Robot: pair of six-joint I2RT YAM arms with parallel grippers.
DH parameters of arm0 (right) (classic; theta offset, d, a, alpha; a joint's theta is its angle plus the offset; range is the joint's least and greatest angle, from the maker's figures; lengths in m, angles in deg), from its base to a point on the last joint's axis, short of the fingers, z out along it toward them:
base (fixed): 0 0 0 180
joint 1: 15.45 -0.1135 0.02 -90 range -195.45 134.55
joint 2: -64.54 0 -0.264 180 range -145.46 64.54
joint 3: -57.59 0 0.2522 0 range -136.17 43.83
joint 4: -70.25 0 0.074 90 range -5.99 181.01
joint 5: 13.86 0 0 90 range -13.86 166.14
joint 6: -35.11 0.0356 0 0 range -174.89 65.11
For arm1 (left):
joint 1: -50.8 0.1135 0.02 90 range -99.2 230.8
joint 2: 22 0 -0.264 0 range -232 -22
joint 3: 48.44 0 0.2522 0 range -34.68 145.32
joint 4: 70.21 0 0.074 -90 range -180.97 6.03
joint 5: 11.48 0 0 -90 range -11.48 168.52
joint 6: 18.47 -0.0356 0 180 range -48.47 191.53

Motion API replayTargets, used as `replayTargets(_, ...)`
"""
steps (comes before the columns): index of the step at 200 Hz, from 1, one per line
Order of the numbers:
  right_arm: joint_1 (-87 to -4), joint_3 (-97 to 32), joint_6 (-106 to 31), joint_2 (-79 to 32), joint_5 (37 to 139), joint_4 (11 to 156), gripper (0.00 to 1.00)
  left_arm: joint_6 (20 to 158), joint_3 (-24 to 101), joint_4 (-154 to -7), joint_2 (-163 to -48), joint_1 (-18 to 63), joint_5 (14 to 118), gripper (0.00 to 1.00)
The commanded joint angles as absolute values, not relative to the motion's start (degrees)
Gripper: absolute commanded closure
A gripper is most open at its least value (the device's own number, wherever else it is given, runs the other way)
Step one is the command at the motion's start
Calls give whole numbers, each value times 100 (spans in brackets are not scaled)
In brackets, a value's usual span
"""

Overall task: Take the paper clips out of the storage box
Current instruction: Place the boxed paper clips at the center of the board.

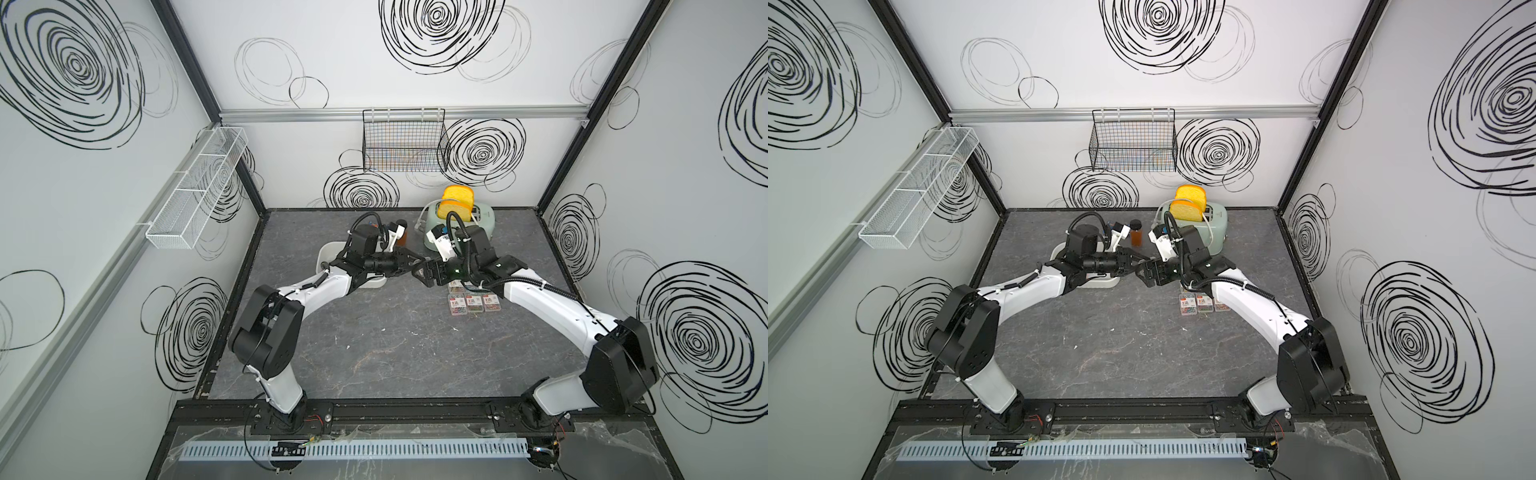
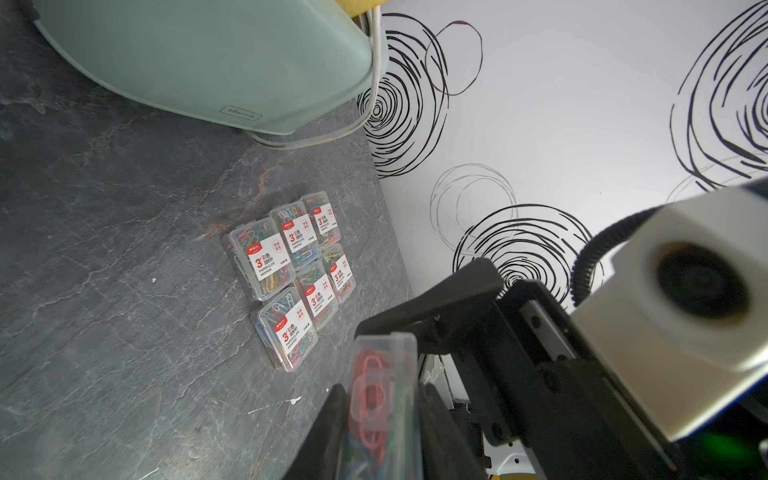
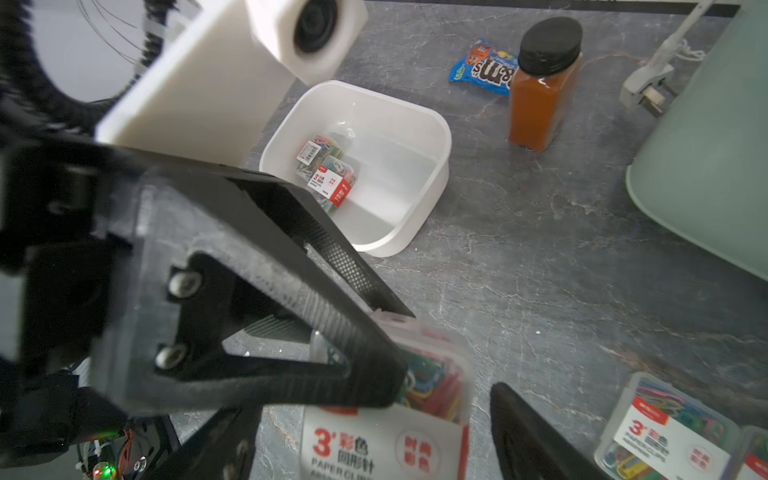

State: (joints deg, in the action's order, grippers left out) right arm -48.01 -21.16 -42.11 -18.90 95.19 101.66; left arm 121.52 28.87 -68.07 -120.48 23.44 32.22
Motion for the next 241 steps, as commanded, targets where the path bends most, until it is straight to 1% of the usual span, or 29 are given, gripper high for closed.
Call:
replayTargets(1, -4882, -2070, -4403, -1771, 9118, 10320, 17, 12215, 3060, -6650, -12026, 2263, 3227, 88)
replayTargets(22, -4918, -2025, -4423, -1771, 9052, 10349, 27, 12224, 3045, -6643, -12018, 2227, 3251, 88)
replayTargets(50, -4934, -1991, -4434, -1727, 8889, 10400, 47, 12206, 3036, -6684, -12018, 2180, 3280, 87)
replayTargets(60, -4939, -1981, -4442, -1691, 8858, 10412, 51, 12202, 3030, -6686, -12027, 2155, 3282, 86)
replayTargets(73, -4942, -1940, -4439, -1627, 8785, 10421, 55, 12185, 3027, -6715, -12027, 2120, 3290, 81)
replayTargets(89, -4939, -1910, -4418, -1578, 8664, 10489, 61, 12133, 3028, -6769, -12009, 2089, 3330, 66)
replayTargets(99, -4930, -1895, -4412, -1534, 8628, 10557, 62, 12082, 3027, -6805, -11976, 2091, 3367, 55)
replayTargets(111, -4916, -1868, -4409, -1462, 8608, 10647, 64, 12000, 3042, -6892, -11954, 2092, 3404, 36)
replayTargets(126, -4863, -1795, -4403, -1325, 8590, 10766, 66, 11892, 3096, -6995, -11948, 2116, 3396, 29)
replayTargets(135, -4800, -1711, -4381, -1206, 8590, 10813, 67, 11804, 3131, -7116, -11932, 2135, 3428, 23)
replayTargets(158, -4595, -1430, -4291, -879, 8686, 10869, 69, 11641, 3161, -7295, -11873, 2210, 3474, 14)
replayTargets(184, -4374, -1159, -4262, -562, 8729, 11002, 69, 11527, 3151, -7419, -11834, 2323, 3504, 5)
replayTargets(190, -4323, -1116, -4265, -508, 8748, 11056, 69, 11506, 3150, -7451, -11818, 2352, 3509, 0)
replayTargets(241, -3847, -595, -4190, -271, 8813, 11347, 69, 11328, 3133, -7726, -11688, 2635, 3525, 1)
